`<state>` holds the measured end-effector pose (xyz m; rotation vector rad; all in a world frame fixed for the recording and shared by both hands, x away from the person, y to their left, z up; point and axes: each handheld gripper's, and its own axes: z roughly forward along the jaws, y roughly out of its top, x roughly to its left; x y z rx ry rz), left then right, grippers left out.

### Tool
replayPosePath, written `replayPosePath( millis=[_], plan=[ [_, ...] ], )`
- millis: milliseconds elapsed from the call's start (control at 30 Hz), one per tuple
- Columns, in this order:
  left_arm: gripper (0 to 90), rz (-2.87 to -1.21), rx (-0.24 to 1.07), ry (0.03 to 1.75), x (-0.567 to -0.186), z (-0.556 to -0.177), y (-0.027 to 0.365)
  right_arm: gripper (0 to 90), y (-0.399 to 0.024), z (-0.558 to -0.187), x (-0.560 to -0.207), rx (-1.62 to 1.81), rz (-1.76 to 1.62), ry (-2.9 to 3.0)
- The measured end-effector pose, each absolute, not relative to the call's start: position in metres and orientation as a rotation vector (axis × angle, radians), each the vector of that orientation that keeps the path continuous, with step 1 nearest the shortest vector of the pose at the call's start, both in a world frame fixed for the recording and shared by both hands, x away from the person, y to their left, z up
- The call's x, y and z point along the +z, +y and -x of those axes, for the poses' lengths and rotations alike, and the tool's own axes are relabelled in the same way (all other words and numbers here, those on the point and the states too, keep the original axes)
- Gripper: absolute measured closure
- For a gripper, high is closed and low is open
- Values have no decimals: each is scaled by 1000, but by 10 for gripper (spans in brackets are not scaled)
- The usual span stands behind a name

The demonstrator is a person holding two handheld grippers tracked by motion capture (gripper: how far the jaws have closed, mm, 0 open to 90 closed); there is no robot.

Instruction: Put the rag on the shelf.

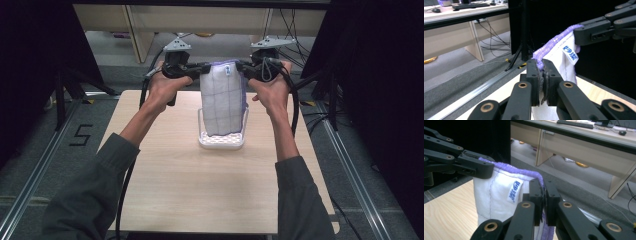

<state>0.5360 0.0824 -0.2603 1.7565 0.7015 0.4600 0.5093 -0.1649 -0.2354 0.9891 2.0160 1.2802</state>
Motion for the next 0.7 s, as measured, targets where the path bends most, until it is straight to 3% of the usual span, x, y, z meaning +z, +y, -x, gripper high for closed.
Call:
replayPosePath(
  millis=[700],
  plan=[
    [828, -1826, 393, 818, -315, -590, 65, 867, -163, -564, -304, 1168, -1235, 2043]
  ],
)
